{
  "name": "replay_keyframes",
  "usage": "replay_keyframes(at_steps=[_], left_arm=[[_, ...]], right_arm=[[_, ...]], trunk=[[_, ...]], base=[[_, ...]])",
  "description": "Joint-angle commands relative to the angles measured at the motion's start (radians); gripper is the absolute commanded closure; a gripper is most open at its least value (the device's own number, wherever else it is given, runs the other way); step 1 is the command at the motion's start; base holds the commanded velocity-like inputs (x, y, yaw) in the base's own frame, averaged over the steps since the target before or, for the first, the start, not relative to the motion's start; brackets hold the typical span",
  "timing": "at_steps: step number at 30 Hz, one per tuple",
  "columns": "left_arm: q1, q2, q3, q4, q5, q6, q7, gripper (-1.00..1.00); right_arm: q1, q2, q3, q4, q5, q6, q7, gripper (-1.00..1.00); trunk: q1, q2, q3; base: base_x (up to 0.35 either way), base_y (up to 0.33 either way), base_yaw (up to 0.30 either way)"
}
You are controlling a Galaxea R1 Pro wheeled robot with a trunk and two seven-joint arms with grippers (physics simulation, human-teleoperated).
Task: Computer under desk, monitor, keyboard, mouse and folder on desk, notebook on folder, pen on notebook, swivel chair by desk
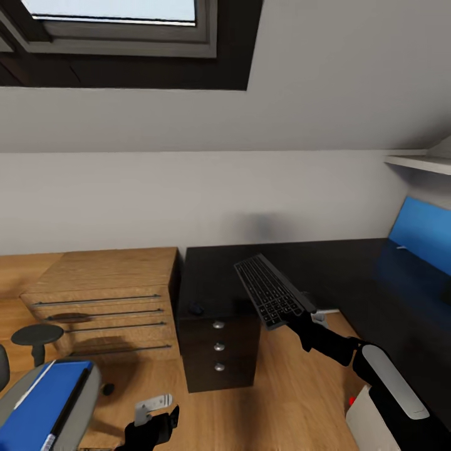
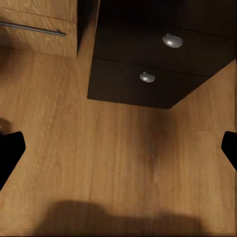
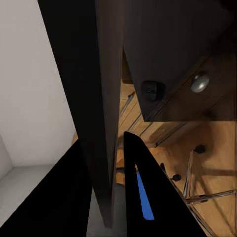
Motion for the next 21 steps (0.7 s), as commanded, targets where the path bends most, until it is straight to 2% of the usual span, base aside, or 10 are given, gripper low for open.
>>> replay_keyframes(at_steps=[1,21], left_arm=[[0.0,0.001,-0.002,-0.003,0.008,0.003,0.008,-1.0],[0.0,0.002,-0.002,-0.001,0.01,0.003,0.008,-1.0]], right_arm=[[-0.001,-0.001,0.001,-0.001,-0.016,-0.001,-0.007,1.0],[-0.001,0.001,0.001,0.0,-0.015,-0.002,-0.006,1.0]], trunk=[[-0.004,0.006,0.002],[-0.081,0.146,0.065]], base=[[-0.216,-0.285,0.0],[-0.217,-0.284,0.0]])
